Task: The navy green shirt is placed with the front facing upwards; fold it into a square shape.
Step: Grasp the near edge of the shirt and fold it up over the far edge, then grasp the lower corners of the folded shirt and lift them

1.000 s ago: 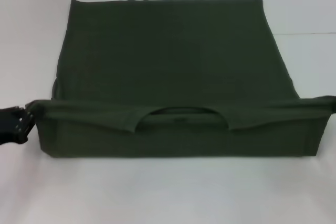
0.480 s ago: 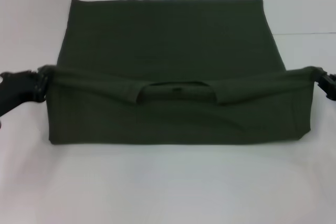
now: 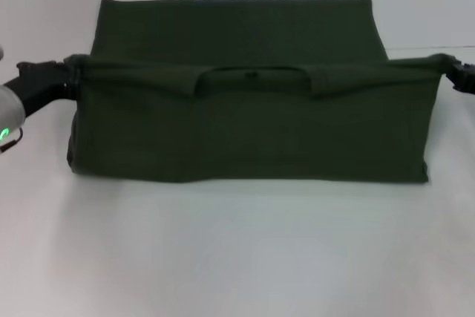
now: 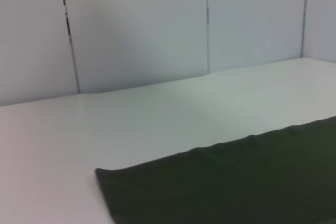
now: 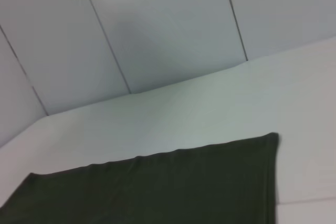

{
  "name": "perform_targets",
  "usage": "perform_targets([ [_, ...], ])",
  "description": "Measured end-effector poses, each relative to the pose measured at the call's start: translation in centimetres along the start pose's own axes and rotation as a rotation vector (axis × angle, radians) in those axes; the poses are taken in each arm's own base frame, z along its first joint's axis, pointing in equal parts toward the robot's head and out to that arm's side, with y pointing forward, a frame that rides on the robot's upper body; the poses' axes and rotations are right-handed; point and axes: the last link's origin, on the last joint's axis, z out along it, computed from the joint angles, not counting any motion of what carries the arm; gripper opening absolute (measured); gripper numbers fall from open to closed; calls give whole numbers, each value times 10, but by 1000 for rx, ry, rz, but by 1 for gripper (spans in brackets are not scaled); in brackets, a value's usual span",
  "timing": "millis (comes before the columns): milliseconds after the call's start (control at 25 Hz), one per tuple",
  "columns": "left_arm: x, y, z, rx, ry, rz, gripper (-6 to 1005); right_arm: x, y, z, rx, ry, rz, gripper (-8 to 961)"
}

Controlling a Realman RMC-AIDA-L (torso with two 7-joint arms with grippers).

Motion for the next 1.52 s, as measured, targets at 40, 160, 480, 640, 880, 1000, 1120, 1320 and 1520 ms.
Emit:
perform_targets([
  [40, 4, -2, 3, 19, -2, -2, 25, -3, 1, 4, 7, 2, -5, 40],
  [160, 11, -4, 9, 49, 1, -6, 24, -11, 2, 15, 39, 15, -18, 40],
  [480, 25, -2, 26, 94, -27, 21, 24, -31, 16, 45, 75, 37, -104, 40],
  [640, 31, 1, 31, 107, -23, 35, 25, -36, 19, 54, 90, 46, -126, 40],
  [880, 35, 4, 36, 109, -22, 46, 24, -37, 21, 60, 106, 58, -144, 41],
  [1000, 34, 8, 38, 111, -29, 44, 25, -36, 22, 62, 110, 69, -162, 41],
  [1120, 31, 15, 40, 105, -32, 52, 25, -32, 24, 64, 120, 74, -170, 40],
  [1320, 27, 25, 41, 105, -18, 111, 63, -29, 25, 66, 143, 81, -177, 226],
  [1520, 29, 25, 41, 121, -1, 108, 194, -26, 26, 67, 154, 89, -182, 393],
])
